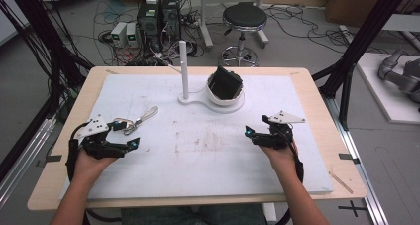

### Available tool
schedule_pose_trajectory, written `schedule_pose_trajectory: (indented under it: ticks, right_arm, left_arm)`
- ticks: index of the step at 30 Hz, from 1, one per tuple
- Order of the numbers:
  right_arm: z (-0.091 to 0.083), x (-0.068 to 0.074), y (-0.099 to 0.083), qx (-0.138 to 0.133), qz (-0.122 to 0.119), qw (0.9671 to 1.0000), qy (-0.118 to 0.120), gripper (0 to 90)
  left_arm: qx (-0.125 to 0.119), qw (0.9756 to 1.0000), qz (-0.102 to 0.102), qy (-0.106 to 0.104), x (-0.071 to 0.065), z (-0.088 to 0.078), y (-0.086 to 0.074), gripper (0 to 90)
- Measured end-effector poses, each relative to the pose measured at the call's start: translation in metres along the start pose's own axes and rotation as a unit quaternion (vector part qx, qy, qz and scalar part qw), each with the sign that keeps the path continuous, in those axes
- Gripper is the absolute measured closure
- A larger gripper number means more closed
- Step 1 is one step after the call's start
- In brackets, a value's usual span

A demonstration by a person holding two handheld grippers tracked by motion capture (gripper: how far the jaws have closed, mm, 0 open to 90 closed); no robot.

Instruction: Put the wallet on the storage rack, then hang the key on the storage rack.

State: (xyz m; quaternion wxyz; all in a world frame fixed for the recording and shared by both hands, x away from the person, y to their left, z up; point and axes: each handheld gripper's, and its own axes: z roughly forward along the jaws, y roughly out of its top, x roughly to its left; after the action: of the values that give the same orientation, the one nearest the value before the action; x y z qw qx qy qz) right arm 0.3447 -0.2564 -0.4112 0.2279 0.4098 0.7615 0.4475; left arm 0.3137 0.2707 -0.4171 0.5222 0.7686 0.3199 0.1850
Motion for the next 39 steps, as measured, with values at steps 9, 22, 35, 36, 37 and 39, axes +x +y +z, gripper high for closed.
schedule_pose_trajectory:
  ticks: [9,22,35,36,37,39]
  right_arm:
    - [-0.001,-0.003,-0.001,-0.002,-0.006,0.9999,-0.011,19.7]
    - [-0.003,-0.004,-0.001,-0.003,-0.008,0.9998,-0.017,19.7]
    - [-0.001,-0.005,-0.001,0.004,-0.009,0.9998,-0.017,19.7]
    - [-0.001,-0.005,-0.001,0.004,-0.009,0.9998,-0.016,19.7]
    - [0.0,-0.005,-0.001,0.005,-0.011,0.9998,-0.016,19.7]
    - [0.0,-0.005,-0.001,0.006,-0.011,0.9998,-0.016,19.7]
  left_arm:
    - [0.004,1.0,0.0,0.006,0.0,0.0,-0.001,17.0]
    - [0.017,0.9996,0.002,0.022,0.003,0.003,-0.003,17.0]
    - [0.034,0.997,-0.011,0.069,0.025,0.025,0.003,17.3]
    - [0.038,0.9969,-0.012,0.068,0.027,0.028,0.003,17.4]
    - [0.043,0.9965,-0.012,0.071,0.029,0.03,0.003,17.4]
    - [0.052,0.9962,-0.019,0.068,0.032,0.036,0.004,17.3]
